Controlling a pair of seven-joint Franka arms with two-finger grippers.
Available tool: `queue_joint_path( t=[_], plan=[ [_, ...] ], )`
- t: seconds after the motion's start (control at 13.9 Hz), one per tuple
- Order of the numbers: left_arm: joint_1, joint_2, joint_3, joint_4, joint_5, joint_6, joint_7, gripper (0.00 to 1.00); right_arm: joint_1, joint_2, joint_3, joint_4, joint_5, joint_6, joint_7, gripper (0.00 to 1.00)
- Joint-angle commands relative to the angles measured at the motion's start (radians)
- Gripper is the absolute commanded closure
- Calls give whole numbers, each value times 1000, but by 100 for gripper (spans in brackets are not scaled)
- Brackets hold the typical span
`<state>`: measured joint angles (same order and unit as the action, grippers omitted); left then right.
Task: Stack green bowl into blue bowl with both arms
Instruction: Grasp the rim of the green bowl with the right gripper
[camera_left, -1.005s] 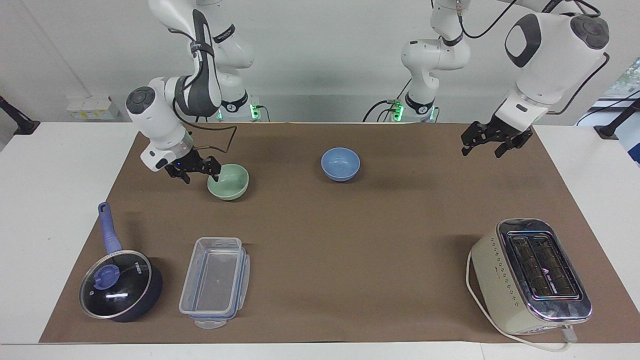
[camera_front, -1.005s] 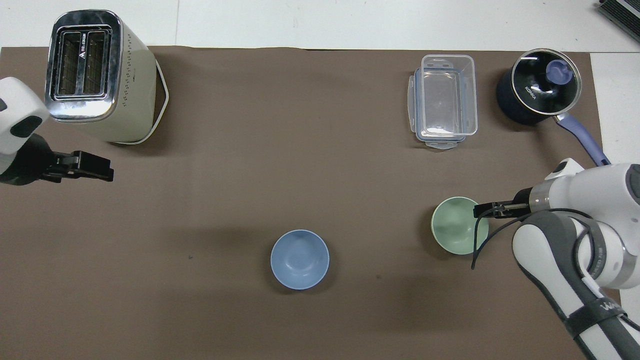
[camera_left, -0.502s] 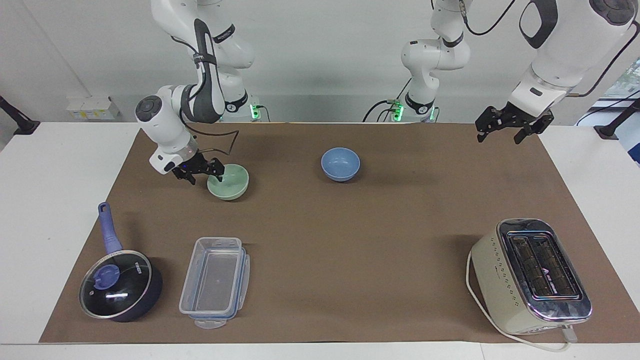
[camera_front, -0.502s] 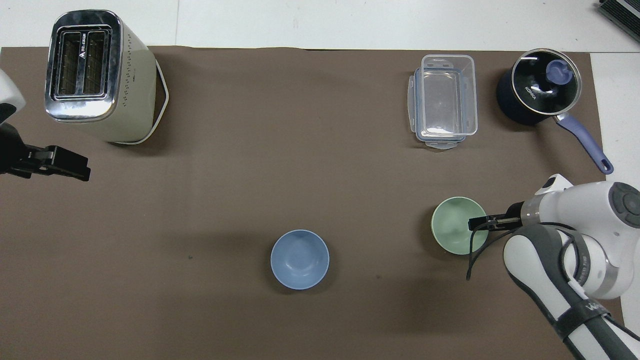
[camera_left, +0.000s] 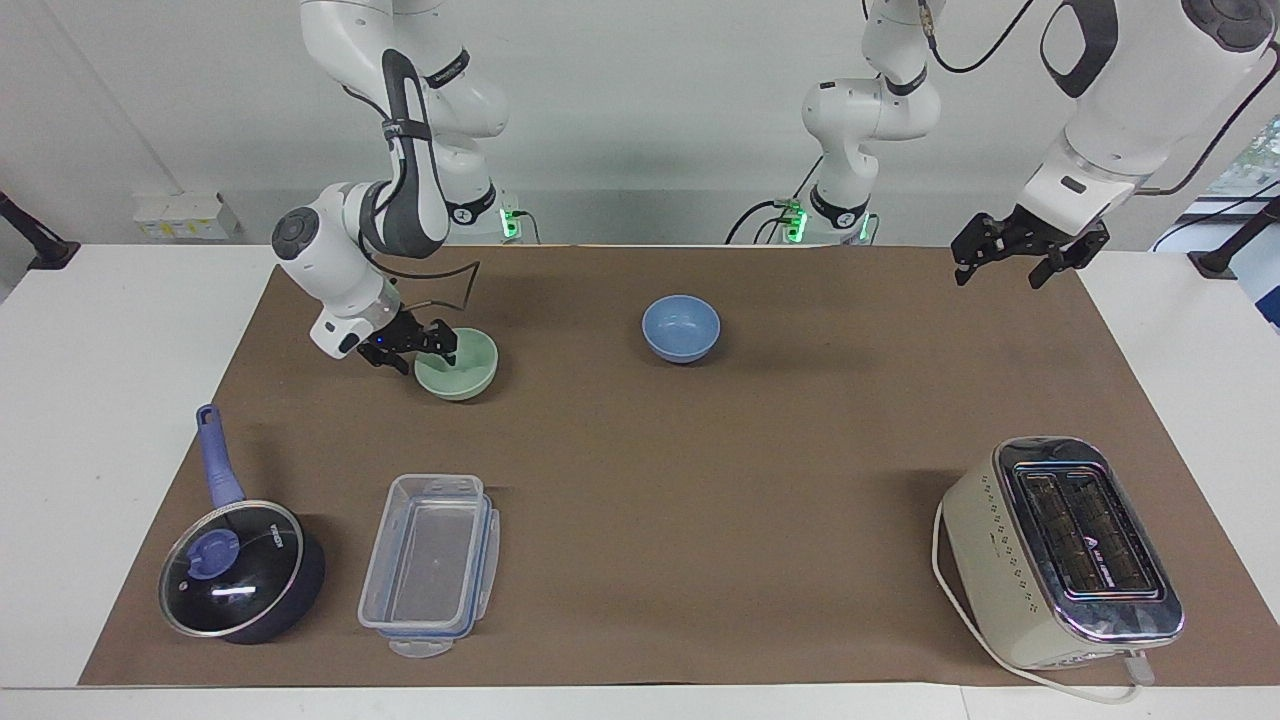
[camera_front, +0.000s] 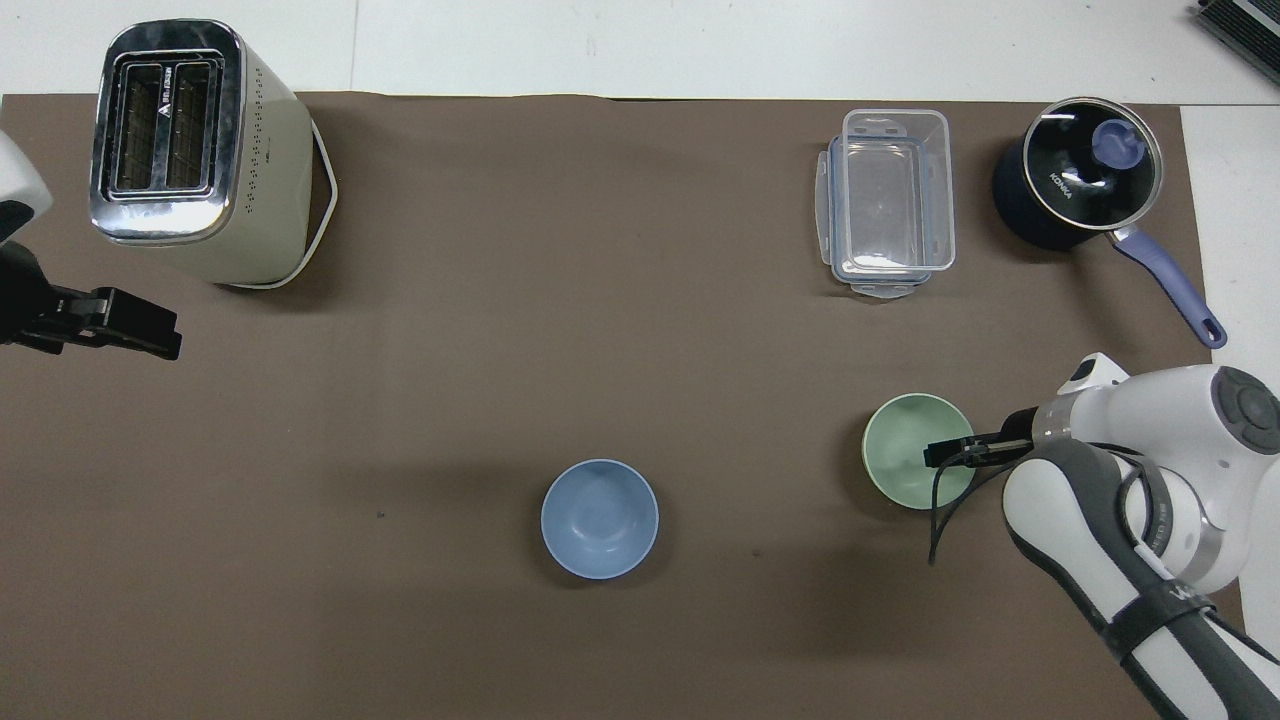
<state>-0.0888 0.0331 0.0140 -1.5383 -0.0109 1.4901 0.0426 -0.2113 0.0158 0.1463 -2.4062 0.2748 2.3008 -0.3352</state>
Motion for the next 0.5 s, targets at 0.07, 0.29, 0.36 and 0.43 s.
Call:
queue_joint_path(
  t=[0.07,0.29,0.36,0.43],
  plan=[
    [4,11,-3,26,17,-28,8,0,-13,9,6,4,34,20,-39,48],
    [4,11,-3,26,17,-28,10,0,-14,16,6,22,34,11,-36,99],
    [4,11,-3,26,17,-28,8,0,-16,21,6,33,35,-1,-33,100],
    [4,11,-3,26,17,-28,8,0,-16,21,6,39,35,-9,-34,100]
  ],
)
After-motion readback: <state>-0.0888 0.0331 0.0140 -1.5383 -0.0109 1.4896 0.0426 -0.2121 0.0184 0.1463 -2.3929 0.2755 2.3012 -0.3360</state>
